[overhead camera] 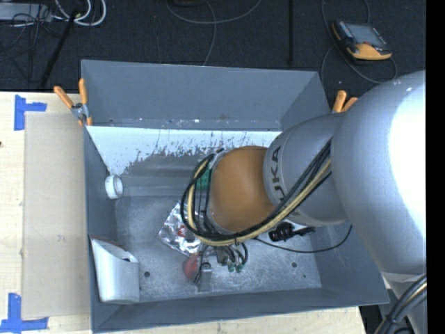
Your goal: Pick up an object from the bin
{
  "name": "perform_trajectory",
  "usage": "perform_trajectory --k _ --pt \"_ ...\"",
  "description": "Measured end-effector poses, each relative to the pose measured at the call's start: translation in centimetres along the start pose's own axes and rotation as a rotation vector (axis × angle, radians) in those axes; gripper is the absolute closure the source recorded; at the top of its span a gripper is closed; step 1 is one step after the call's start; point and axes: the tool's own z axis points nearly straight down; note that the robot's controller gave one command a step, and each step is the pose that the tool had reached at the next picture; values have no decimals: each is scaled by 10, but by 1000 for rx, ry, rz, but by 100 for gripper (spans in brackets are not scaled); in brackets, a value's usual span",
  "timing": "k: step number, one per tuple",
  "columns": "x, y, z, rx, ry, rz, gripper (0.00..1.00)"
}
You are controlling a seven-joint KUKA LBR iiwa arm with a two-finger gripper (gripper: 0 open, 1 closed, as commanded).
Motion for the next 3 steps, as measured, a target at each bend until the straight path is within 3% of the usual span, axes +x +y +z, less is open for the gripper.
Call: perform_trajectory --k 1,2,3 --pt "-3 -1 -4 -1 -8 5 100" --pt "-1 7 -115 -1 -17 -7 100" --pt "-7 23 -289 -1 -20 -2 100"
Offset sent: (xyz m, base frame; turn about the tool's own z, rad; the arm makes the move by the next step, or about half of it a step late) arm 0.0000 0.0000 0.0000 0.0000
